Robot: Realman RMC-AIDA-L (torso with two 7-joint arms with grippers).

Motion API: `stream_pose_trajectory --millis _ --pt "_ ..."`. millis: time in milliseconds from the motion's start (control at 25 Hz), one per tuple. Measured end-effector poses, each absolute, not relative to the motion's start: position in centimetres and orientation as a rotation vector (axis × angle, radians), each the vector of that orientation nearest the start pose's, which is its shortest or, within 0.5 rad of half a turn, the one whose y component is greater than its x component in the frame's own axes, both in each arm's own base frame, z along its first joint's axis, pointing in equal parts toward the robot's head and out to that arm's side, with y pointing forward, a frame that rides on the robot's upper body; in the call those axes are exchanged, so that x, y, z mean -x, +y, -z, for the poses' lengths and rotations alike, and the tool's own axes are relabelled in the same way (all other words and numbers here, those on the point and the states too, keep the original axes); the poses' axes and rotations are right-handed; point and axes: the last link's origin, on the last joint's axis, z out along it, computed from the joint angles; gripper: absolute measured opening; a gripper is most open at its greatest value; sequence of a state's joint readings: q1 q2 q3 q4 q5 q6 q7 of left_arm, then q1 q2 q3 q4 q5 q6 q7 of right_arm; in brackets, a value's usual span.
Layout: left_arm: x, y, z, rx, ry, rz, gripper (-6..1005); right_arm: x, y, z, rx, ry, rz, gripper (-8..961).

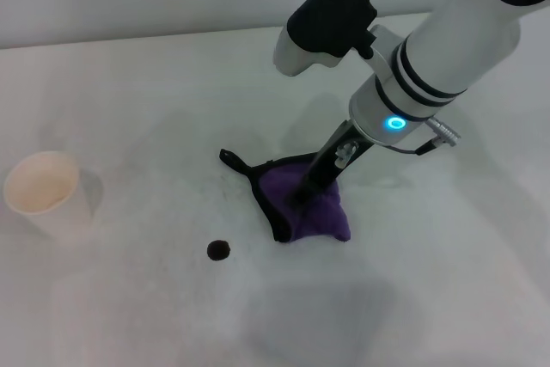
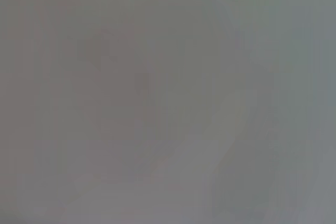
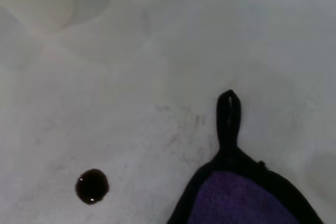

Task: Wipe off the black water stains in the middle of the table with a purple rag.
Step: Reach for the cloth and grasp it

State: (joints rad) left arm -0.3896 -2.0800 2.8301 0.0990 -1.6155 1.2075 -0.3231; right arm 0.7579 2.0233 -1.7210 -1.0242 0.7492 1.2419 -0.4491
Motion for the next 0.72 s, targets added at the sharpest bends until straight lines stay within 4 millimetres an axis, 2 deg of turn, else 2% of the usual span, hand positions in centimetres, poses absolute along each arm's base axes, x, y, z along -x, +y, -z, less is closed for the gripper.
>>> stream_pose_trajectory --millis 320,720 --pt "37.2 30.9 -0.5 1.328 -0.818 0.747 892 -17.1 36.8 8.1 2.665 0.839 0.573 825" --pt "37.1 31.0 -0.5 1.333 -0.810 0.742 893 -17.1 36.7 8.5 2.666 0.821 0.587 742"
